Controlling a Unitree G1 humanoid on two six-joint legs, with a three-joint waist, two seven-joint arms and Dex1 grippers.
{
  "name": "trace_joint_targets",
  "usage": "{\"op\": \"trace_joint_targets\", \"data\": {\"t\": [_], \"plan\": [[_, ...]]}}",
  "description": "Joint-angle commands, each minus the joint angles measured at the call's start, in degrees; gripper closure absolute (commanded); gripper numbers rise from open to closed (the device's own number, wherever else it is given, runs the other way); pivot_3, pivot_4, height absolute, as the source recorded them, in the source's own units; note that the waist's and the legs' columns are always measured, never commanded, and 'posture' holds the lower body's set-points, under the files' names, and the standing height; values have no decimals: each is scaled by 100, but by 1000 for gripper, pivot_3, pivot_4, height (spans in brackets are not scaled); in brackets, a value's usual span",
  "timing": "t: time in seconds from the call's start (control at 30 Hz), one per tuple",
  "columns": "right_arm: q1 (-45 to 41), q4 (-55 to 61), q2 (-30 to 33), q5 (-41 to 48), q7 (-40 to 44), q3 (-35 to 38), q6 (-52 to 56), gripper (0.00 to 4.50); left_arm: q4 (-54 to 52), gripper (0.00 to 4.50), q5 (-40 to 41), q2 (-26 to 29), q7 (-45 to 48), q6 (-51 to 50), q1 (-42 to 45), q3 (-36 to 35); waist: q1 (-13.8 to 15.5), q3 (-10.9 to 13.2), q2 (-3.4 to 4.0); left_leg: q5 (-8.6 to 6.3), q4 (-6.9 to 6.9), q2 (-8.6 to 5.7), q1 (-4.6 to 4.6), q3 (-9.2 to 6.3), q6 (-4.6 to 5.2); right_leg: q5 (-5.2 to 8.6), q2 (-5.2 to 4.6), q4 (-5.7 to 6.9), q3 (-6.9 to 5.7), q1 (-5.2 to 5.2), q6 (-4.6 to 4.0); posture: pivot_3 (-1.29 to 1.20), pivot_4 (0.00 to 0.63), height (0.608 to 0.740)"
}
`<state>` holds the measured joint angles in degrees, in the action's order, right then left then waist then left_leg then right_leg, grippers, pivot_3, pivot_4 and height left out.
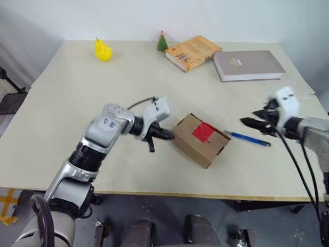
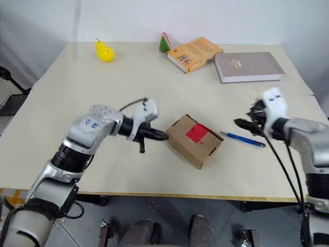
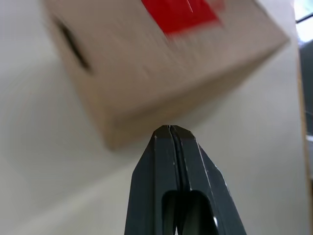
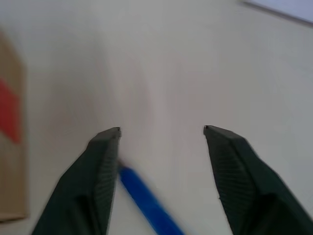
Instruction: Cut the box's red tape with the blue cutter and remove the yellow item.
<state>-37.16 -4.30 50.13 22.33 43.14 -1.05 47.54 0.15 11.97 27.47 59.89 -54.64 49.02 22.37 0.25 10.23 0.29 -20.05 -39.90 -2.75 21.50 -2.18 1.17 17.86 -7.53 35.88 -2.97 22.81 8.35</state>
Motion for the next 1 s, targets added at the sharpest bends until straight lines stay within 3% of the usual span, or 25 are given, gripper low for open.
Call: {"op": "trace_joint_targets", "data": {"t": [0.03, 0.13, 0.17, 0.33, 0.43, 0.6, 0.8, 1.0], "plan": [[-573, -531, -69, -459, 503, -513, -475, 3300, -475, 4500, 92, 156, 149, -181, 6, 242, 5, 0, 0, 0, 2, -3, 1, 0, 0, -1, -1, -2, 0, 0, 2, 0, 150, 740], [-890, -810, -86, -856, 1193, -1208, -817, 4425, -511, 4500, -19, 171, 78, -160, -118, 525, 5, 0, 0, 0, 9, -10, 4, -18, 0, -1, -2, -4, -2, 1, 3, 0, 150, 740], [-959, -857, -88, -967, 1411, -1395, -915, 4492, -433, 4500, -84, 112, -19, -93, -146, 585, 6, 0, 0, 0, 15, -12, 3, -20, 0, -1, -2, -6, -3, 1, 3, 0, 150, 740], [-1073, -760, -35, -1172, 2148, -1748, -1003, 4492, 201, 4500, -295, -393, -653, 262, -93, 424, 32, 1, 0, 0, 19, -20, 9, -30, 0, -2, -2, -10, -34, 3, 5, 0, 150, 740], [-1045, -132, -6, -830, 2734, -1762, -544, 4492, 808, 4500, -372, -813, -1200, 575, 63, 34, 57, 1, 0, 0, 15, -20, 10, -30, 0, -3, -3, -10, -42, 3, 7, 0, 150, 740], [-994, 458, -213, -653, 2764, -1685, 32, 4492, 1705, 4500, -640, -1094, -1803, 1183, 367, -330, 73, 2, -3, 0, 5, -14, 11, -31, -1, -4, -1, -9, -51, 2, 9, 0, 150, 740], [-885, 555, -576, -790, 2407, -1660, 148, 4492, 1958, 4500, -727, -1017, -1543, 1359, 534, -336, 91, 3, -3, 1, -2, -17, 12, -30, -4, -5, -5, 0, -53, 4, 10, 0, 150, 740], [-843, 532, -867, -876, 2020, -1604, 155, 4492, 1429, 4500, -807, -458, -987, 1042, 370, -78, 94, 3, -3, 1, 2, -25, 34, -31, -3, -5, -9, 8, -52, 40, 11, 0, 150, 740]]}}
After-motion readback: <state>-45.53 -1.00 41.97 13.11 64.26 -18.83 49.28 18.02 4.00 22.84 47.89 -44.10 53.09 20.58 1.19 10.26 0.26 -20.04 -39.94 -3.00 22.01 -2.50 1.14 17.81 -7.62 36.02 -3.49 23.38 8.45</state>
